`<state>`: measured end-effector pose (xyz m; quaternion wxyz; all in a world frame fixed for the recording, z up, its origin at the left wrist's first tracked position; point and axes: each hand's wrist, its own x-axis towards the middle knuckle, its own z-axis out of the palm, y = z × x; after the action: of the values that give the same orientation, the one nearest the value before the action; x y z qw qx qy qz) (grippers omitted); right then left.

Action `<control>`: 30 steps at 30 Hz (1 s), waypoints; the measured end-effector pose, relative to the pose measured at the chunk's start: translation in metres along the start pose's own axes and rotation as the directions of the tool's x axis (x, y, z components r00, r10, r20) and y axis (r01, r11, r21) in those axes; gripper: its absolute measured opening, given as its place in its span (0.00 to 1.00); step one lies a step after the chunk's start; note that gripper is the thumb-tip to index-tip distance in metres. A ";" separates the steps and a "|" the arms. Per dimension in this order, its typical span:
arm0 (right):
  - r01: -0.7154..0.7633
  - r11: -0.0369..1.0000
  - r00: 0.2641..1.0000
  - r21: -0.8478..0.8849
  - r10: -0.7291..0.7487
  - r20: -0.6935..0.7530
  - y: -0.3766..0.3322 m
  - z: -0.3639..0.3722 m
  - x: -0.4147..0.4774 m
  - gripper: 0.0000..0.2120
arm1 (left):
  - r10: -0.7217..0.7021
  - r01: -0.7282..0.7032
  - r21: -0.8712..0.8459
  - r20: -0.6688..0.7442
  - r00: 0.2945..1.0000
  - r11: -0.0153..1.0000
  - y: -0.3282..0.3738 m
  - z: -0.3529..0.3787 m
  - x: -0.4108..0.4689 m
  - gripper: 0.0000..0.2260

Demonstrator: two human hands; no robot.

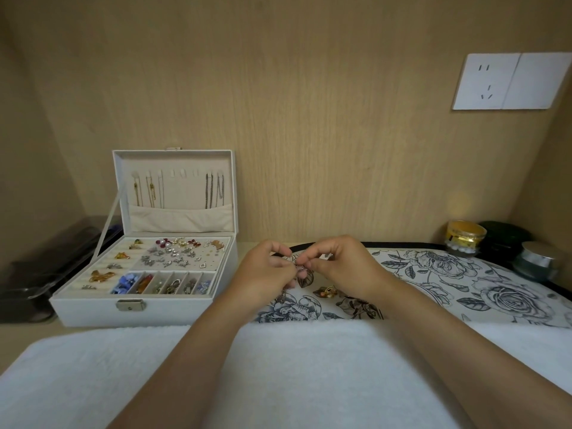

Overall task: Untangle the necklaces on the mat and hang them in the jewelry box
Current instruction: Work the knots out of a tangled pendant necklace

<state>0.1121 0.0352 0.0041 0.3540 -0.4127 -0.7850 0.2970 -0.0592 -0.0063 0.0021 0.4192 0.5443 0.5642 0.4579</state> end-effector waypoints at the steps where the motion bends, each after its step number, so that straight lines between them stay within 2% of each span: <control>1: 0.012 1.000 1.000 -0.025 -0.012 0.001 0.002 0.000 0.000 0.09 | 0.009 -0.009 0.010 0.004 1.000 1.000 0.000 0.000 0.000 0.12; 5: 0.067 0.987 0.998 -0.147 -0.063 0.026 0.004 -0.006 0.000 0.07 | -0.004 0.004 -0.011 0.027 1.000 1.000 0.001 -0.001 -0.002 0.11; 8: 0.091 0.988 0.994 -0.125 -0.082 0.076 0.002 -0.010 -0.001 0.05 | -0.019 0.020 -0.045 0.022 1.000 0.999 0.001 -0.001 -0.002 0.12; 10: 0.090 0.988 0.992 -0.126 -0.079 0.096 0.002 -0.011 0.000 0.04 | -0.024 0.024 -0.022 0.013 1.000 0.999 0.001 -0.002 -0.002 0.12; 15: 0.102 0.952 0.987 -0.290 -0.061 0.147 0.004 -0.008 0.000 0.00 | -0.045 0.034 0.119 0.097 0.994 0.992 0.001 -0.001 -0.005 0.10; 19: 0.127 0.929 0.984 -0.347 -0.073 0.164 0.001 -0.008 -0.003 0.04 | -0.036 0.025 0.141 0.076 0.996 0.990 0.002 0.001 -0.005 0.08; 21: 0.118 0.954 0.987 -0.277 -0.083 0.135 -0.001 -0.007 -0.005 0.05 | -0.013 0.010 0.089 0.032 0.999 0.996 0.001 0.001 -0.004 0.05; 24: 0.008 0.999 0.996 -0.043 -0.005 0.084 -0.004 -0.005 -0.005 0.08 | -0.014 0.015 0.058 -0.019 1.000 0.998 -0.003 -0.001 -0.001 0.05; 27: -0.108 0.978 0.993 0.176 0.100 0.057 -0.006 -0.007 -0.001 0.10 | -0.027 0.027 0.081 -0.003 1.000 0.996 -0.006 -0.002 -0.001 0.08; 30: -0.182 0.948 0.983 0.260 0.170 0.072 -0.007 -0.009 0.000 0.12 | -0.001 -0.006 0.123 0.058 0.998 0.992 -0.005 0.000 -0.002 0.11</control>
<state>0.1160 0.0332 0.0148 0.3591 -0.4225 -0.7065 0.4398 -0.0604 -0.0082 -0.0023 0.4007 0.5828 0.5782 0.4067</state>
